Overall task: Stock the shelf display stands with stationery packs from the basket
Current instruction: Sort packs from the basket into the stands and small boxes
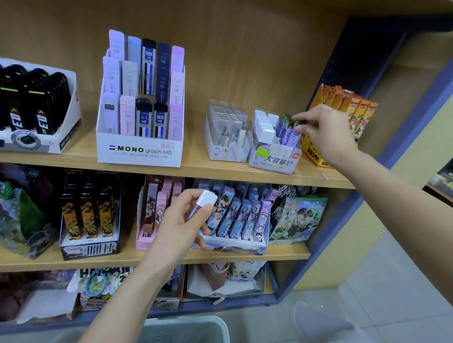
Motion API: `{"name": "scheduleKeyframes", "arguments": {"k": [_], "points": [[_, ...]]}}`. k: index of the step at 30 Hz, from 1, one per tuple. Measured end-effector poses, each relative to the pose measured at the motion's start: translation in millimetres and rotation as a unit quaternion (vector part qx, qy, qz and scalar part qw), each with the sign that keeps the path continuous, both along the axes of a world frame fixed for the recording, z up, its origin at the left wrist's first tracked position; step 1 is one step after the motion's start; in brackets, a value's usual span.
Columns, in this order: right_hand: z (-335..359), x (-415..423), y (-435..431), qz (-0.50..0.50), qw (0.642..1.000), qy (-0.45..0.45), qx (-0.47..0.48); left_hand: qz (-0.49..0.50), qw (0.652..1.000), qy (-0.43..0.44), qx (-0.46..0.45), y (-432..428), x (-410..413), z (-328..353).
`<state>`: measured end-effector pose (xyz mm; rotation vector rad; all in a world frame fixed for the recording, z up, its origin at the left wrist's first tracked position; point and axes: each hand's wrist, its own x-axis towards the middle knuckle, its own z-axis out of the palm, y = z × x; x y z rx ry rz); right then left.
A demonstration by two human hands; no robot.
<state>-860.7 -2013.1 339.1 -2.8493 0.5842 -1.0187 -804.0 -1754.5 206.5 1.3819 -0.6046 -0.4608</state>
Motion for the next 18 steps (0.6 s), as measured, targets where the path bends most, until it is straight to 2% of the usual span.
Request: {"name": "scheduleKeyframes", "arguments": {"k": [4,9,12,14,18], "points": [[-6,2,-3,0.001,0.999,-0.028,0.047,0.007,1.000,0.006,-0.003,-1,1,2],[-14,3,-6,-0.038,0.998,-0.010,-0.046,0.010,0.999,0.052,-0.002,-2,2,2],[-21,-4,8,-0.023,0.996,-0.065,-0.055,0.022,0.999,0.047,0.003,-3,2,0],[-28,-13,31,0.026,0.996,-0.082,-0.006,0.024,0.999,0.030,-0.008,-3,2,0],[-53,-31,85,0.138,0.975,0.015,0.173,0.013,0.999,-0.004,-0.034,-1,-5,3]]}}
